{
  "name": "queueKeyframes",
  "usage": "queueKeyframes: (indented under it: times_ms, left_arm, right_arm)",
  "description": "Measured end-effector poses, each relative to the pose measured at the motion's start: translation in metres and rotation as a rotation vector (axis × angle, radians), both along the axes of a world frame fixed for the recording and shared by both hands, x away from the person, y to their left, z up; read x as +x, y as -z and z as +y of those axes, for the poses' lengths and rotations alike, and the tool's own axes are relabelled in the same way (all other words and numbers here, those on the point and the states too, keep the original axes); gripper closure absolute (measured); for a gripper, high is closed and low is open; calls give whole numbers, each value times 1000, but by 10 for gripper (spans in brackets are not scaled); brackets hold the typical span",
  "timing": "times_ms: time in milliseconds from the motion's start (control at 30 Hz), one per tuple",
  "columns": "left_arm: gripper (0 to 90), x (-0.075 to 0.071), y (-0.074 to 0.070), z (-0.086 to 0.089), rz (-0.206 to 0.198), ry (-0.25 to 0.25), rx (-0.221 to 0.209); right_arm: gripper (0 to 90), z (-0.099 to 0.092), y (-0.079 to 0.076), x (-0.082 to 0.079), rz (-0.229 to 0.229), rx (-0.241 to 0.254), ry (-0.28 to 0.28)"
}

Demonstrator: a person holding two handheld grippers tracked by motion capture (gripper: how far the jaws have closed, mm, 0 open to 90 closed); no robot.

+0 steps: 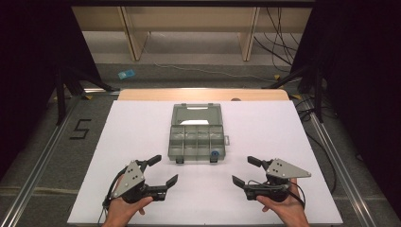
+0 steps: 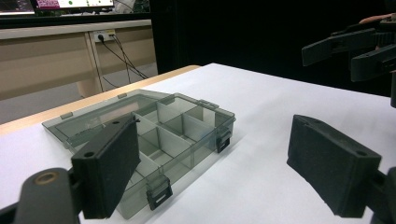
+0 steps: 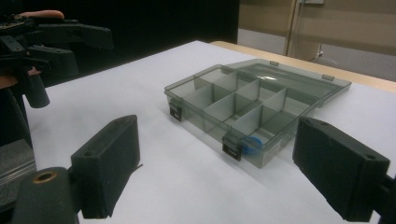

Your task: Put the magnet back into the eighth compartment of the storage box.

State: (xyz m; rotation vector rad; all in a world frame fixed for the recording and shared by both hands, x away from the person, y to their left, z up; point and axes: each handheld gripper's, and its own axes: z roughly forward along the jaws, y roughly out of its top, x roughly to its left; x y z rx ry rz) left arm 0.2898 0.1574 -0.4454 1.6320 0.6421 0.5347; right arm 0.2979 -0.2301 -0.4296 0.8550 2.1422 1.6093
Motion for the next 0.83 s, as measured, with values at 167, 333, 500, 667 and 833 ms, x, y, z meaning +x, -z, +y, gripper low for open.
queueKeyframes:
  times_ms: [167, 333, 500, 667, 833]
  left_arm:
    - [165, 0, 0, 0, 0, 1, -3]
    - [165, 0, 0, 0, 0, 1, -3]
    - [165, 0, 0, 0, 0, 1, -1]
    - [166, 0, 0, 0, -1, 1, -3]
    - [166, 0, 0, 0, -2, 1, -3]
  right_arm:
    - [158, -2, -1, -1, 6, -15, 4]
    - [158, -1, 0, 0, -13, -23, 2]
    - [158, -1, 0, 1, -29, -23, 3]
    - [158, 0, -1, -1, -5, -6, -7]
    - [158, 0, -1, -1, -4, -18, -2]
